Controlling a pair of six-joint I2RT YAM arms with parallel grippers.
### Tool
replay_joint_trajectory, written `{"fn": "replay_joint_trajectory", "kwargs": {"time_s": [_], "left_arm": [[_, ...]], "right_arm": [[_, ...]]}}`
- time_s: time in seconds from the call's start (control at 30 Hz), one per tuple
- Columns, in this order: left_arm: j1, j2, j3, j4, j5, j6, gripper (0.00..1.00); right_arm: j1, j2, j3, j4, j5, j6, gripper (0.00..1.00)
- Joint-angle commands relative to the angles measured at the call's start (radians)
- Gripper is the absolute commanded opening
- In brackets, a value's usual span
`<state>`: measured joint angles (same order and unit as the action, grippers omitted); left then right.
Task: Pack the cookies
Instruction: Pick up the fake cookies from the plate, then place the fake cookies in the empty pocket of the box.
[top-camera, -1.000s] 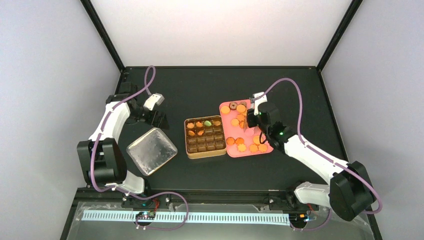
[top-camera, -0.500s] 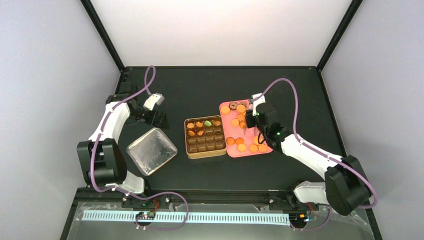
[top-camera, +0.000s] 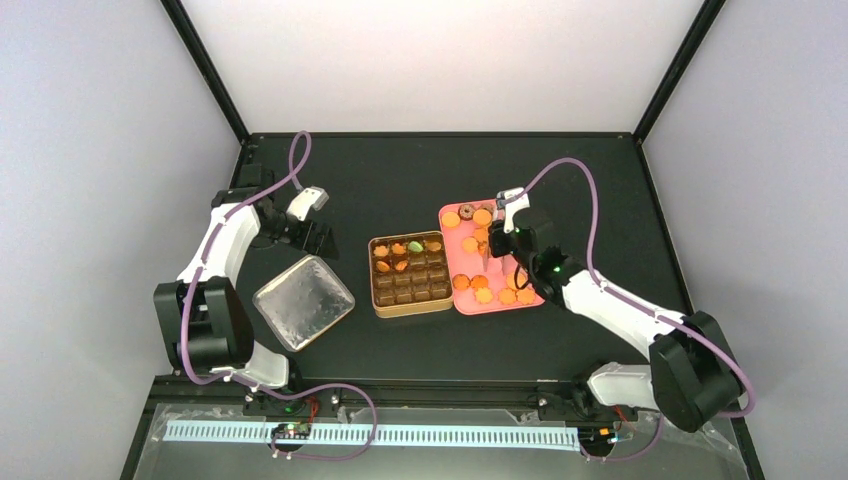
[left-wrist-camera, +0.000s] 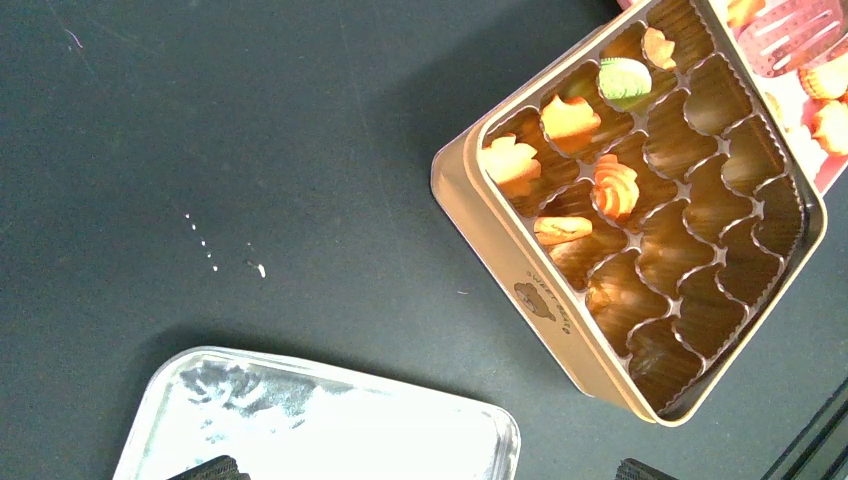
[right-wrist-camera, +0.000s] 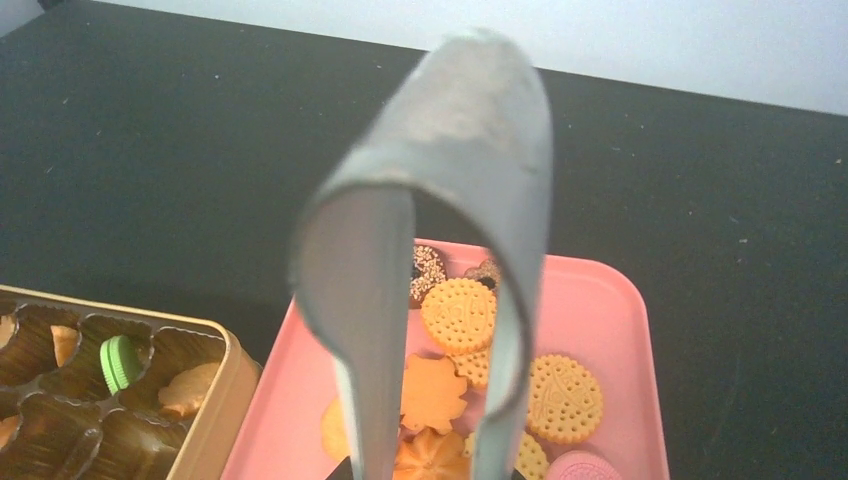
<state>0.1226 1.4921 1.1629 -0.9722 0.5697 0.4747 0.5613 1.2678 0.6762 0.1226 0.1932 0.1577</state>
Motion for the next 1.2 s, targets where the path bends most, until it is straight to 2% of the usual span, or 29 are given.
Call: {"fn": "replay_joint_trajectory", "kwargs": {"time_s": [0.0,0.27,0.43,0.6,0.73,0.93,1.17], "left_arm": [[-0.005,-0.023,0.027,-0.016,0.005,0.011,0.99],[-0.005,-0.020,0.028,-0.014,0.007,0.009,0.99],[-0.005,-0.021,0.026,-0.014,0.006,0.008,0.99],[-0.005,-0.024,0.024,-0.014,0.007,0.008,0.99],[-0.005,-0.028,0.024,-0.014,0.006,0.008,0.99],[-0.006,-0.030,0.024,-0.016,0.013,0.005,0.99],[-0.005,-0.031,0.023,-0.017,0.008,0.010,0.99]], "right_arm": [[0.005,-0.053,0.005,-0.013,-0.005,0.002,0.25],[0.014,-0.156,0.067,-0.069,-0.031,-0.008,0.24],[0.074,-0.162,0.135,-0.077,-0.074,0.004,0.24],[0.200,-0.080,0.240,-0.077,-0.086,-0.003,0.25],[0.257,0.017,0.309,-0.062,-0.128,-0.004,0.25],[0.289,0.159,0.394,-0.054,-0.156,-0.017,0.25],[0.289,0.238,0.440,-0.029,-0.165,-0.021,0.26]]}}
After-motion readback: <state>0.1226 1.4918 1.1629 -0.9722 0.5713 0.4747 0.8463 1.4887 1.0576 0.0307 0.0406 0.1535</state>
